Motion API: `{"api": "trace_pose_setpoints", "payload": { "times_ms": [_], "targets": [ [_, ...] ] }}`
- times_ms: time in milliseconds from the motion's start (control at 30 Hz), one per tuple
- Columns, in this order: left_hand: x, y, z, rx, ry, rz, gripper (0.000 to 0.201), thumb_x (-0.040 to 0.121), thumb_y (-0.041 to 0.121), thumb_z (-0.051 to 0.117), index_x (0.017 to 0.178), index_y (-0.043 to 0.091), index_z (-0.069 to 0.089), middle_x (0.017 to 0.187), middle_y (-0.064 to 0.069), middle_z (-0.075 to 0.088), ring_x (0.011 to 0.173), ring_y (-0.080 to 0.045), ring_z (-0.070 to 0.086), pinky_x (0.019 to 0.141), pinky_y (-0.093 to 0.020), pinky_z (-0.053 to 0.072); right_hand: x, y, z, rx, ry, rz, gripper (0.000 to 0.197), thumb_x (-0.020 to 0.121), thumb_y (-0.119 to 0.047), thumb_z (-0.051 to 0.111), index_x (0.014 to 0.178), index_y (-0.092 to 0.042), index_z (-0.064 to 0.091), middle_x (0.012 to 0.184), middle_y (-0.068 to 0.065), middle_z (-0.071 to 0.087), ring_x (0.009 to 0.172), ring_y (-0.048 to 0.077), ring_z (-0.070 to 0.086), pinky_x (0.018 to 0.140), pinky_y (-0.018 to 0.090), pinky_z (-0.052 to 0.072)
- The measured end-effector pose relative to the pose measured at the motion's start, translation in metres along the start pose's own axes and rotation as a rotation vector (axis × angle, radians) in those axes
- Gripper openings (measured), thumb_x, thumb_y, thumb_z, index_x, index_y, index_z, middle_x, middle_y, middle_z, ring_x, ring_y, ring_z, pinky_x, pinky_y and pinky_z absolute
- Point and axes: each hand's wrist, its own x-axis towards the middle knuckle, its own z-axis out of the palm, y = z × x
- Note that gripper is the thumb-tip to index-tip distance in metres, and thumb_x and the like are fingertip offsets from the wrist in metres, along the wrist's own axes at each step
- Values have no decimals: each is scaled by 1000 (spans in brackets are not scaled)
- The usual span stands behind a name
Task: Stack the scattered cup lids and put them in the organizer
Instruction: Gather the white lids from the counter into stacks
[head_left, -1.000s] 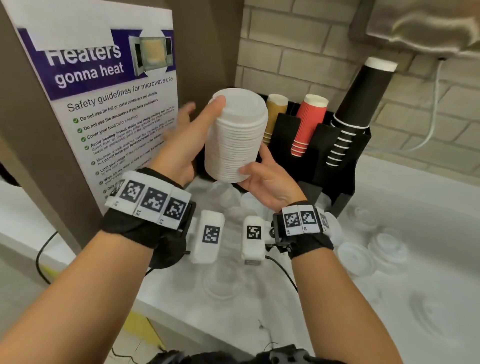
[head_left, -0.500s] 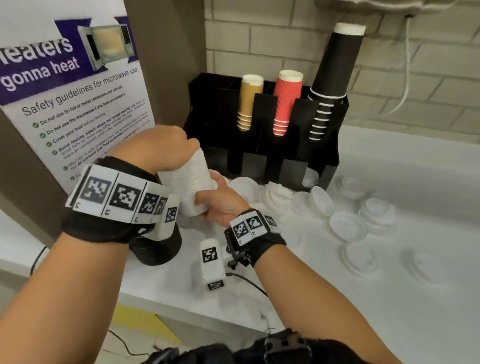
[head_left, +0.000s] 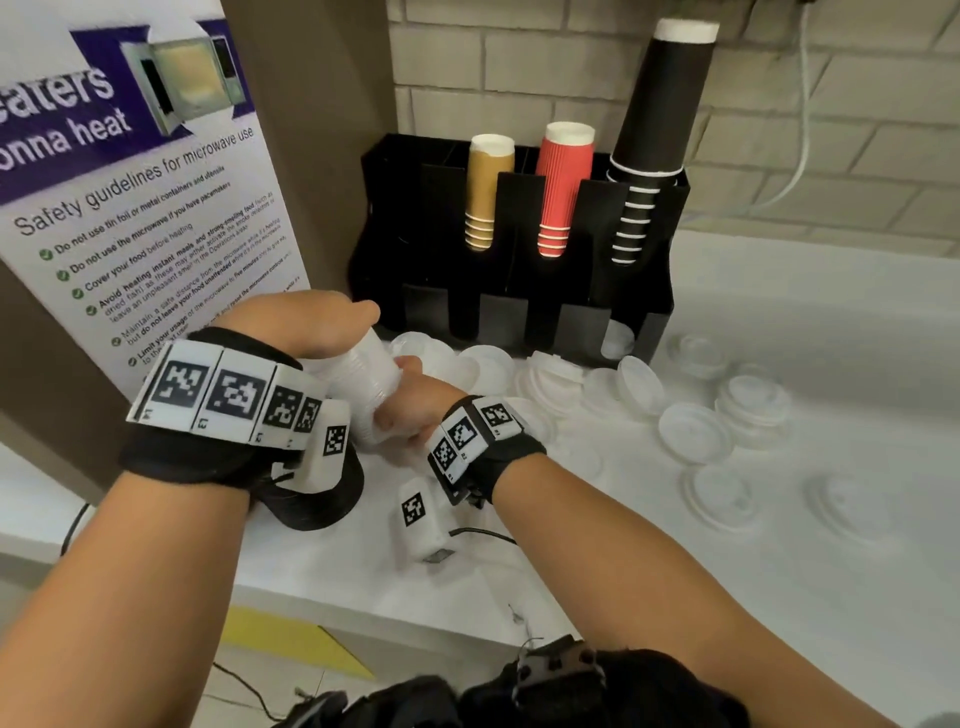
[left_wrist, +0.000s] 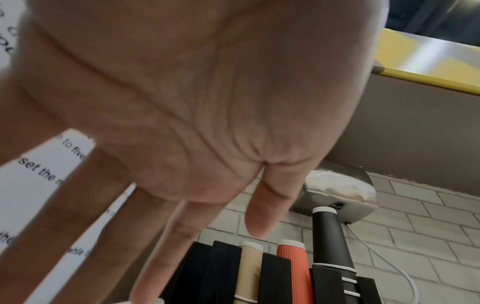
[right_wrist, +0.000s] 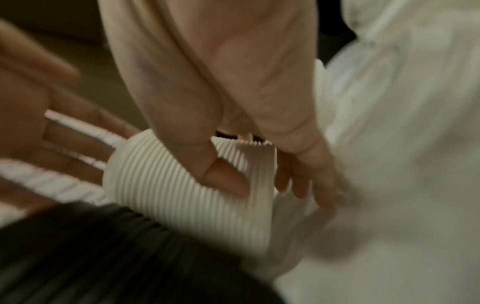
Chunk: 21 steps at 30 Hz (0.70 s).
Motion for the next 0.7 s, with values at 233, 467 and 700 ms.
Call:
{"api": "trace_pose_setpoints", "payload": {
  "times_ms": [233,467,700],
  "targets": [
    [1,0,1,-22,-25,12,52,101,37,26,139,9,47,145,-16,45,129,-31,42,97,-39,32,4,-1,-4,-484,17,-86,63,84,-24,72,133,0,40,126,16,57,114,30,57,94,33,46],
    [2,-4,-2,11,-14,-15,51,101,35,26,138,7,46,147,-16,43,133,-31,40,100,-38,30,13,-1,0,-556,16,-147,64,79,-36,76,130,-7,52,121,11,62,110,27,58,94,34,47],
    [4,-8,-2,3,-21,-23,50,101,35,28,136,7,50,147,-14,44,133,-30,40,103,-38,29,14,-9,0,-711,-48,-198,32,94,-20,58,120,0,60,118,16,64,101,26,59,92,32,45]
  ]
}}
